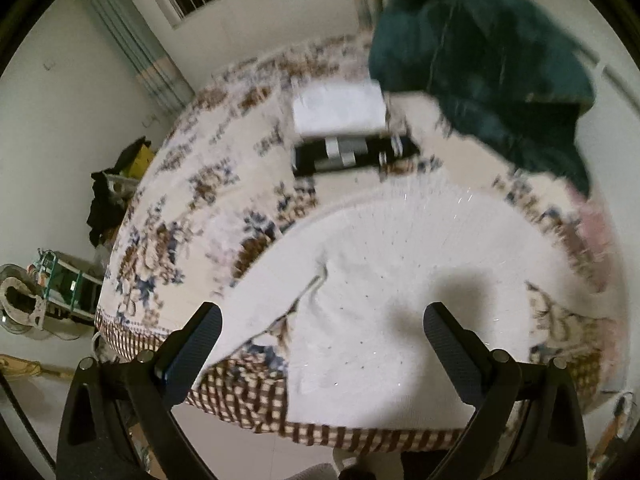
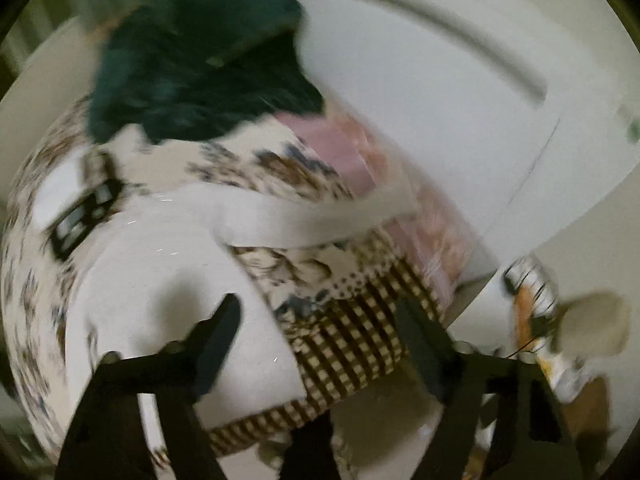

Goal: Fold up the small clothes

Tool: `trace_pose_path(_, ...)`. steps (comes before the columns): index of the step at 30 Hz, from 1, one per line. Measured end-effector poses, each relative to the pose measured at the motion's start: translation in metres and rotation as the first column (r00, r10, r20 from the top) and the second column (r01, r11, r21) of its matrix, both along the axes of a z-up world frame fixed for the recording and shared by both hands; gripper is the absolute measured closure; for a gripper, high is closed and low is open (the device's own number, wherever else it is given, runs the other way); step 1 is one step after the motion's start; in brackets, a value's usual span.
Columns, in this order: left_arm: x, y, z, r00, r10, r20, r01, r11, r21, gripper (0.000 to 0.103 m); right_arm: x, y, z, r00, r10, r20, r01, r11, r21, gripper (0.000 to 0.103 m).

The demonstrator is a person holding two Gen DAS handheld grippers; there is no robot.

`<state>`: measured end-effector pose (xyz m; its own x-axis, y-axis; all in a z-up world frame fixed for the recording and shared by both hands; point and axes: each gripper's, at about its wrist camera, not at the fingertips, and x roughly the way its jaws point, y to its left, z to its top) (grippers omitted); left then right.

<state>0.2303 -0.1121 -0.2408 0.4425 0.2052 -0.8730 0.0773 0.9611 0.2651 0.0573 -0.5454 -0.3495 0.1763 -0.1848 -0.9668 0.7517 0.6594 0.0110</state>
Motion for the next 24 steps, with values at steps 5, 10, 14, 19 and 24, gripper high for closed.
trace_pose_path(5,0.045,-0.047,-0.110,0.988,0.017,-0.151,-0.008,0.998,0.059,0.000,-0.001,-0.115,-0.124,0.970,-0.237,-0.052,0.242,0.962,0.124,0.030)
trace_pose_path(10,0.077,-0.082,-0.202,0.968,0.014,-0.250,0.010,0.995,0.096,0.000,0.000,-0.220,-0.219,0.901,-0.423,-0.094,0.433,0.891,0.139,0.030)
trace_pose_path(14,0.101,-0.104,-0.252,0.962,0.034,-0.271,-0.008,0.995,0.096,0.000,-0.011,-0.281,-0.285,0.823,-0.554,-0.123,0.568,0.805,0.172,0.030)
trace_pose_path(19,0.126,-0.115,-0.298,0.954,0.065,-0.292,-0.033,0.993,0.113,0.000,-0.017,-0.310,-0.337,0.759,-0.645,-0.086,0.645,0.729,0.230,0.030)
trace_pose_path(24,0.138,-0.105,-0.304,0.954,0.095,-0.284,-0.068,0.992,0.102,0.000,0.011,-0.293,-0.323,0.820,-0.572,0.025,0.566,0.817,0.106,0.093)
